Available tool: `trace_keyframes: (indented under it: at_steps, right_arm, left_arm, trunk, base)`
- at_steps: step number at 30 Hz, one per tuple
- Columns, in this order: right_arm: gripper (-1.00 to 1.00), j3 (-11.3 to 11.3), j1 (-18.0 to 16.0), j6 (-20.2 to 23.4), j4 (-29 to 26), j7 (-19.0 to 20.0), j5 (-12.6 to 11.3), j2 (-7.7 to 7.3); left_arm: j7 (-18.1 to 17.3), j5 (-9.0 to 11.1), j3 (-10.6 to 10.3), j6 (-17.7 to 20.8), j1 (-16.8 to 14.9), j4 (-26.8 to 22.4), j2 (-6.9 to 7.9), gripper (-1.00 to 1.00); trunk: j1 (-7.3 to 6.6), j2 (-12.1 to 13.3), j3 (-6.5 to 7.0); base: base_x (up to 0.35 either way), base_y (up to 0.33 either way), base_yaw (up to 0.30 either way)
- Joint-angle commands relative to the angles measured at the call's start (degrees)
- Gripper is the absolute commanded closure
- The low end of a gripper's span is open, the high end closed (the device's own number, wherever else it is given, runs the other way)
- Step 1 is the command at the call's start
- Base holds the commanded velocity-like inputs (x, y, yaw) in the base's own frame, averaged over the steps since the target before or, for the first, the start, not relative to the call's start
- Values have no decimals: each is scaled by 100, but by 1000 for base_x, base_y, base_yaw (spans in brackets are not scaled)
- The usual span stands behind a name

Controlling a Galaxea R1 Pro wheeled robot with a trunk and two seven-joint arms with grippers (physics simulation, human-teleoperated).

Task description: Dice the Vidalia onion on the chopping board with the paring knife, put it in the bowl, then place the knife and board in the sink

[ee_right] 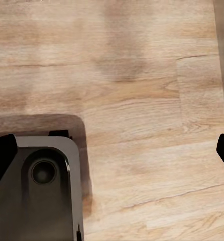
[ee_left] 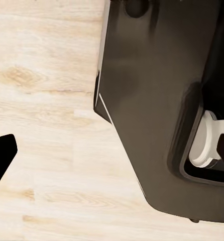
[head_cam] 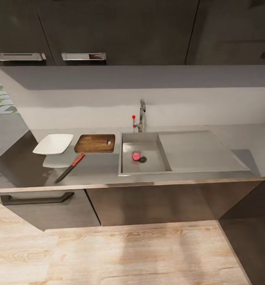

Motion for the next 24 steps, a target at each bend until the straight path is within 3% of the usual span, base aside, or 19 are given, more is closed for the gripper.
trace_keyframes:
  at_steps: [1,24]
  right_arm:
    - [-100,-48,-6,-26,7,4,56,1]
    - [-100,-40,-3,-26,7,13,56,17]
  left_arm:
    - [2,41,7,-6,3,-8,-4,-100]
    - [1,41,7,-5,3,-8,-4,-100]
  trunk:
    - [3,-9,1]
    - [3,-9,212]
  base:
    - [0,0,0]
    - [0,-176,0]
